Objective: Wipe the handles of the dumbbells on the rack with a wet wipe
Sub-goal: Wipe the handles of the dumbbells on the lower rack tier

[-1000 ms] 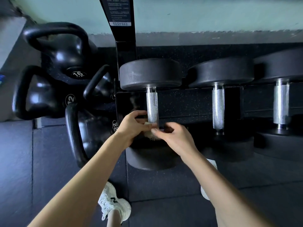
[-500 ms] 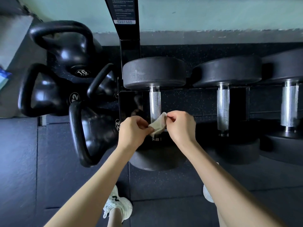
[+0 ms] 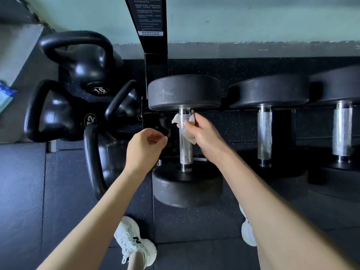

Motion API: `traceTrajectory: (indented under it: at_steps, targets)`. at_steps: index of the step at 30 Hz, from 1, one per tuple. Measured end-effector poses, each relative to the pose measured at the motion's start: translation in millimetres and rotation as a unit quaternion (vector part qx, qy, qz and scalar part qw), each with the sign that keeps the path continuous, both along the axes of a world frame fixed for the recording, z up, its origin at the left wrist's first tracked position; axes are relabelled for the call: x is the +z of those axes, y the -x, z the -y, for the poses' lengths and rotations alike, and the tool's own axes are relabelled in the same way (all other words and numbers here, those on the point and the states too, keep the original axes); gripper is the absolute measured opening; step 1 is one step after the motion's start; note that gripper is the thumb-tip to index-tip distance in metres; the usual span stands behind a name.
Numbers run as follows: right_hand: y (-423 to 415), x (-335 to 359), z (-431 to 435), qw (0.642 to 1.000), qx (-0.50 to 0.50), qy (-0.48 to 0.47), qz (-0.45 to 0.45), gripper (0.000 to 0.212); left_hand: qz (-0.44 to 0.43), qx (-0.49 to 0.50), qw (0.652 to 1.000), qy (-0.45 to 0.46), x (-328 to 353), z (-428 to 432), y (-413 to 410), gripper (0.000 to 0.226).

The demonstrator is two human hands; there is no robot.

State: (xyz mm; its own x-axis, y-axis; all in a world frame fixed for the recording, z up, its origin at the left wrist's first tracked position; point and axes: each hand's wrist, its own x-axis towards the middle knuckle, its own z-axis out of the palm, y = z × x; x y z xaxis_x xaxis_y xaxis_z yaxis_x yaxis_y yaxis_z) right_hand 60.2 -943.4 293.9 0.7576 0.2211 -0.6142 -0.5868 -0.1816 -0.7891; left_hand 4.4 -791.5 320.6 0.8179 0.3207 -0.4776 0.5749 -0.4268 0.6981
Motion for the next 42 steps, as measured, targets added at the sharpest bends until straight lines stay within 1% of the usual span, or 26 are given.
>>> traceTrajectory:
  at_steps: [1,4,5,6,8,10,13,16,17,19,21,23,24,26,29,31,32,33,35,36,40,42]
  targets:
    - [5.0,0.4,1.7,1.0,0.025,-0.009,-0.007,0.01,0.003,0.004,1.0,-0.006,-0.5,-1.2,-0.2,0.017]
    - [13.4,-3.9,2.7,0.999,0.051,0.001,0.002,0.046,0.0,0.007,1.0,-0.011,-1.5,-0.1,2.2,0.021]
    - [14.4,-3.5,1.8,0.998,0.053,0.016,0.015,0.051,-0.003,0.005,1.0,-0.01,-2.1,0.7,3.8,0.021]
    - [16.0,-3.6,1.5,0.998,0.055,0.026,0.024,0.052,-0.006,0.002,1.0,-0.009,-2.1,1.6,5.7,0.021]
    - [22.1,-4.1,2.6,0.996,0.068,0.048,0.023,0.045,-0.009,0.004,1.0,-0.013,-2.3,2.0,9.3,0.019]
    - [29.5,-4.9,6.9,0.992,0.101,0.079,0.012,0.041,-0.011,0.014,1.0,-0.023,-0.9,1.5,12.3,0.014]
    - [31.5,-0.3,13.7,0.983,0.155,0.103,-0.008,0.025,-0.011,0.02,1.0,-0.021,2.8,2.8,14.8,0.012]
    - [34.3,2.6,19.5,0.972,0.198,0.124,-0.021,0.03,-0.005,0.01,1.0,-0.006,7.4,7.4,15.1,0.008]
    - [36.4,3.1,20.5,0.964,0.224,0.14,-0.014,0.03,-0.002,0.008,1.0,0.0,8.7,9.1,14.8,0.006]
    - [40.1,1.8,23.3,0.944,0.278,0.179,-0.008,0.022,0.006,0.008,1.0,0.011,13.2,12.7,13.7,0.004]
    - [41.4,4.4,26.6,0.93,0.3,0.213,-0.02,0.017,0.014,0.009,1.0,0.014,19.9,16.3,13.6,0.004]
    - [42.7,12.2,29.4,0.928,0.298,0.223,-0.018,0.034,0.02,0.009,1.0,0.018,29.0,19.7,13.8,0.006]
    - [44.0,17.4,31.1,0.93,0.29,0.226,-0.013,0.038,0.023,0.008,1.0,0.018,34.4,21.2,14.4,0.007]
    - [48.8,32.2,37.7,0.938,0.263,0.227,0.003,0.033,0.026,0.003,1.0,0.011,46.3,24.8,15.5,0.007]
    - [58.3,66.8,57.0,0.959,0.206,0.192,0.036,0.02,0.026,-0.005,1.0,-0.012,71.6,34.1,18.6,0.008]
    - [61.7,98.3,76.9,0.965,0.179,0.183,0.057,0.008,0.026,-0.013,0.999,-0.033,97.7,45.7,22.3,0.008]
    - [63.4,115.3,90.1,0.966,0.17,0.186,0.061,0.007,0.027,-0.015,0.999,-0.04,112.4,54.4,24.7,0.007]
    - [65.1,131.2,105.0,0.966,0.162,0.19,0.059,0.015,0.027,-0.018,0.998,-0.045,127.6,65.0,27.0,0.006]
    - [67.8,164.1,141.3,0.963,0.157,0.21,0.063,0.026,0.02,-0.024,0.998,-0.052,159.0,93.3,31.3,0.005]
    - [67.6,180.7,161.1,0.958,0.164,0.225,0.075,0.027,0.019,-0.026,0.998,-0.055,174.5,109.2,31.8,0.005]
    - [70.7,244.5,245.2,0.938,0.178,0.28,0.102,0.014,0.037,-0.031,0.998,-0.048,234.9,178.8,26.7,0.006]
    - [75.6,276.8,287.5,0.935,0.151,0.299,0.117,0.012,0.064,-0.068,0.995,-0.046,266.7,217.2,19.0,0.008]
